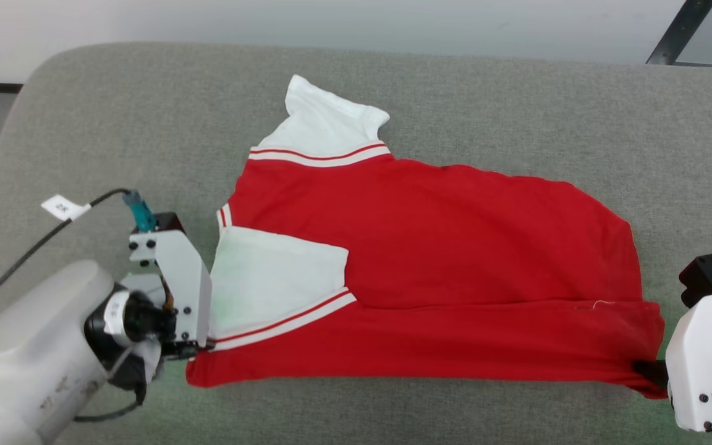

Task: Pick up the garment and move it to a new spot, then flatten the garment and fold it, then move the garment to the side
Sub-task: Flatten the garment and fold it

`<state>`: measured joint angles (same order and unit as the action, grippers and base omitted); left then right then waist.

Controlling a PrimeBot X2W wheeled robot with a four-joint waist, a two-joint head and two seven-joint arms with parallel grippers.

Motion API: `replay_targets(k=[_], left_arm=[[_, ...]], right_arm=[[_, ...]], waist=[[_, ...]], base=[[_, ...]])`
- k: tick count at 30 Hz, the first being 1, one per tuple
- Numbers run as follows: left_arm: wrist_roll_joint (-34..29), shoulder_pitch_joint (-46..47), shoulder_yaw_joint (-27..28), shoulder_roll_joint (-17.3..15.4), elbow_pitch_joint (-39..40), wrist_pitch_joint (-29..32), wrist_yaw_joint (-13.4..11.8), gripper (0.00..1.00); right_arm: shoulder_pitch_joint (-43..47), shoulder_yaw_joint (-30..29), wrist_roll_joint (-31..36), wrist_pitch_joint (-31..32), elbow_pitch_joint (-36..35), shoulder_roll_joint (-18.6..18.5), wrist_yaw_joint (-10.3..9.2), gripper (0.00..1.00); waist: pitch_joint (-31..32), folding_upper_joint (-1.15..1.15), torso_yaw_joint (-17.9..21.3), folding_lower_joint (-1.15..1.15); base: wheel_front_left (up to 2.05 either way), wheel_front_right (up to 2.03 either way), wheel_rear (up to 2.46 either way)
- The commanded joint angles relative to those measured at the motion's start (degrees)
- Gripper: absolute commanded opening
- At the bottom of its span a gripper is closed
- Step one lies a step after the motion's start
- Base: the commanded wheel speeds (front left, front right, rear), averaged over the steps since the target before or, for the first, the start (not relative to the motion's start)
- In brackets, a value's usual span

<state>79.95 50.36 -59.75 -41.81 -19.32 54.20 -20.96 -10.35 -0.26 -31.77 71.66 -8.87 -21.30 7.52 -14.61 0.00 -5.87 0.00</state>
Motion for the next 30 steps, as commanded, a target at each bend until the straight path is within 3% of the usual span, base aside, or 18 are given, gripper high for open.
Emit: replay_targets(k=[1,8,10,12,13,14,17,18,19,20,25,30], left_arm=[[0.36,-1.36,-0.15,-0.57,0.50,-0.43,-0.63,0.00],[1.03,-4.81,-0.54,-0.42,1.83,-1.44,-1.67,0.02],[0.96,-5.22,-0.57,-0.57,1.96,-1.58,-1.85,0.16],[0.48,-5.19,-0.55,-0.99,2.03,-2.03,-2.04,0.32],[0.21,-4.98,-0.48,-1.17,2.07,-2.22,-2.22,0.40],[0.00,-4.83,-0.33,-1.37,2.19,-2.41,-2.17,0.43],[-0.54,-4.18,0.13,-1.92,3.02,-3.28,-2.36,0.59],[-0.73,-3.99,0.26,-2.21,3.41,-3.63,-2.42,0.70],[-1.07,-3.78,0.43,-2.49,3.85,-4.09,-2.55,0.90],[-1.48,-3.54,0.65,-2.78,4.41,-4.85,-2.29,1.00],[-3.09,-3.15,2.15,-4.00,6.43,-8.97,-2.13,1.00],[-5.10,-1.97,3.53,-4.89,7.72,-13.25,-0.85,1.00]], right_arm=[[1.00,-0.40,0.21,-0.33,-0.21,0.15,-0.04,0.00],[2.44,0.52,0.07,-1.96,0.38,1.10,-0.04,0.00],[2.42,0.99,0.23,-2.62,0.43,0.84,-0.04,0.01],[2.38,1.35,0.09,-3.54,0.43,0.68,-0.04,0.40],[2.42,1.63,-0.01,-3.83,0.37,0.45,-0.04,0.50],[2.42,1.85,-0.12,-4.38,0.14,0.25,-0.04,1.00],[2.75,2.13,-0.74,-5.36,-0.24,-0.12,-0.04,1.00],[2.82,2.10,-0.80,-5.85,-0.48,-0.24,-0.04,1.00],[2.85,2.04,-1.05,-6.38,-0.80,-0.19,-0.04,1.00],[2.92,1.95,-1.19,-6.98,-1.14,-0.05,-0.04,1.00],[4.23,2.31,-0.71,-12.30,-3.90,-0.58,-0.04,1.00],[4.93,3.37,0.81,-23.24,-6.40,-1.53,-0.04,1.00]], waist=[[-0.24,0.00,0.29,0.00],[-0.55,0.00,1.04,0.00],[-0.47,0.00,1.21,0.00],[-0.31,0.00,1.34,0.00],[-0.15,0.00,1.37,0.00],[0.05,0.00,1.42,0.00],[0.82,0.00,1.52,0.00],[1.13,0.00,1.57,0.00],[1.39,0.00,1.63,0.00],[1.67,0.00,1.73,0.00],[2.87,0.00,2.18,0.00],[3.91,0.00,3.00,0.00]], base=[[0.00,0.00,0.00],[0.00,0.00,0.00],[0.00,0.00,0.00],[0.00,0.00,0.00],[0.00,0.00,0.00],[0.00,0.00,0.00],[0.00,0.00,0.00],[0.00,0.00,0.00],[0.00,0.00,0.00],[0.00,0.00,0.00],[0.00,0.00,0.00],[0.00,0.00,0.00]])
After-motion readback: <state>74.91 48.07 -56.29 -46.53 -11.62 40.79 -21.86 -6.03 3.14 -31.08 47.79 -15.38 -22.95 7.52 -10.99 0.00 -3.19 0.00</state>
